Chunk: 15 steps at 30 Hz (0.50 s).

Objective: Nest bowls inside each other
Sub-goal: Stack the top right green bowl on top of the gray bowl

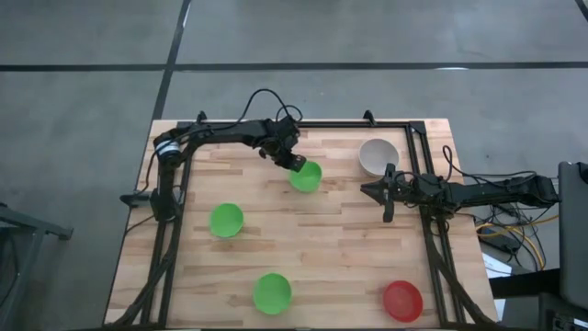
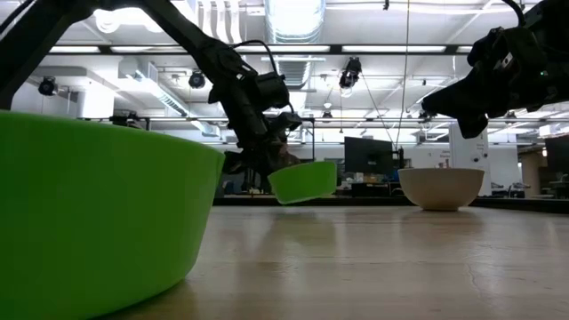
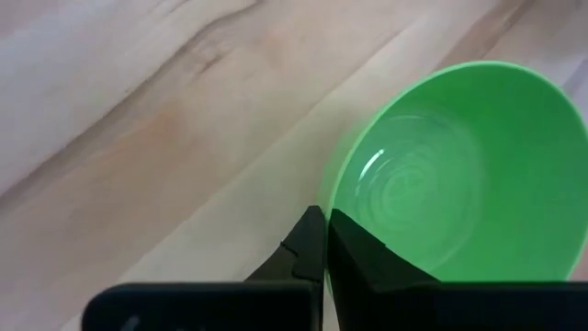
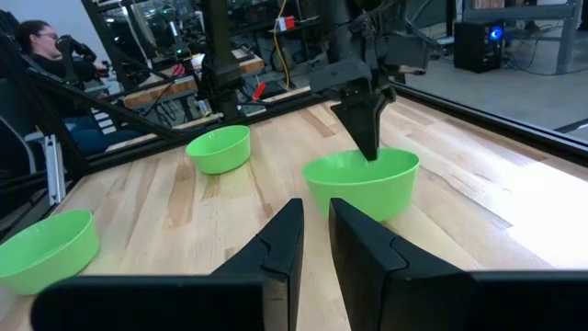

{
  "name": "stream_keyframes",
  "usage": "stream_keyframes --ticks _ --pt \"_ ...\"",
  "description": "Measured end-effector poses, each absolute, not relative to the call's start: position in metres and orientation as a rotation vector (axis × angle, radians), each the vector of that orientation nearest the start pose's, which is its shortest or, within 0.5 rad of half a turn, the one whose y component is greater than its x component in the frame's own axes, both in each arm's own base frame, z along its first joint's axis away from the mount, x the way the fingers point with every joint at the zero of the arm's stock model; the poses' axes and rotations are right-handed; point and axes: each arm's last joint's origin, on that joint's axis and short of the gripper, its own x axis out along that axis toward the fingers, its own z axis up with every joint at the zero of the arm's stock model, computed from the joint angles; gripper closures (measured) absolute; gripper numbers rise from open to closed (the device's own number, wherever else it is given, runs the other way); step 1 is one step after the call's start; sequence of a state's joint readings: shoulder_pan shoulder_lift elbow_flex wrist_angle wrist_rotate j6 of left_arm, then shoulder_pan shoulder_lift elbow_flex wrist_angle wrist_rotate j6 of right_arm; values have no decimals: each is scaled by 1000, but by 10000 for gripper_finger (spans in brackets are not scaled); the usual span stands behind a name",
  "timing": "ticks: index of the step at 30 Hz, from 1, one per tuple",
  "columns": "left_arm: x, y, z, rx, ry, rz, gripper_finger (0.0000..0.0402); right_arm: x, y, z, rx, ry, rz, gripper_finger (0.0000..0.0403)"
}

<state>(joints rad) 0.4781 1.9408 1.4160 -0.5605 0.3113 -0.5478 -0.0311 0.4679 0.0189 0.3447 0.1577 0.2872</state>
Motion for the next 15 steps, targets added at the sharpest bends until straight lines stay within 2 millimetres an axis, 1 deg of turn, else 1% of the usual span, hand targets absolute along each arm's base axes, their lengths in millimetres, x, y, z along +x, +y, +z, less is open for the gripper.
stream_keyframes --ticks 3,5,7,12,15 --pt "362 177 206 -827 994 493 398 127 -8 160 279 77 -202 349" --pt "361 176 218 -748 1044 557 398 127 -8 160 279 77 -202 349" --pt "361 176 232 -692 1074 584 399 127 -8 160 280 77 -202 349" --pt "364 175 262 -679 1071 559 399 127 -8 160 279 77 -202 349" --pt "366 173 272 -673 1061 552 399 127 -8 160 279 77 -202 349"
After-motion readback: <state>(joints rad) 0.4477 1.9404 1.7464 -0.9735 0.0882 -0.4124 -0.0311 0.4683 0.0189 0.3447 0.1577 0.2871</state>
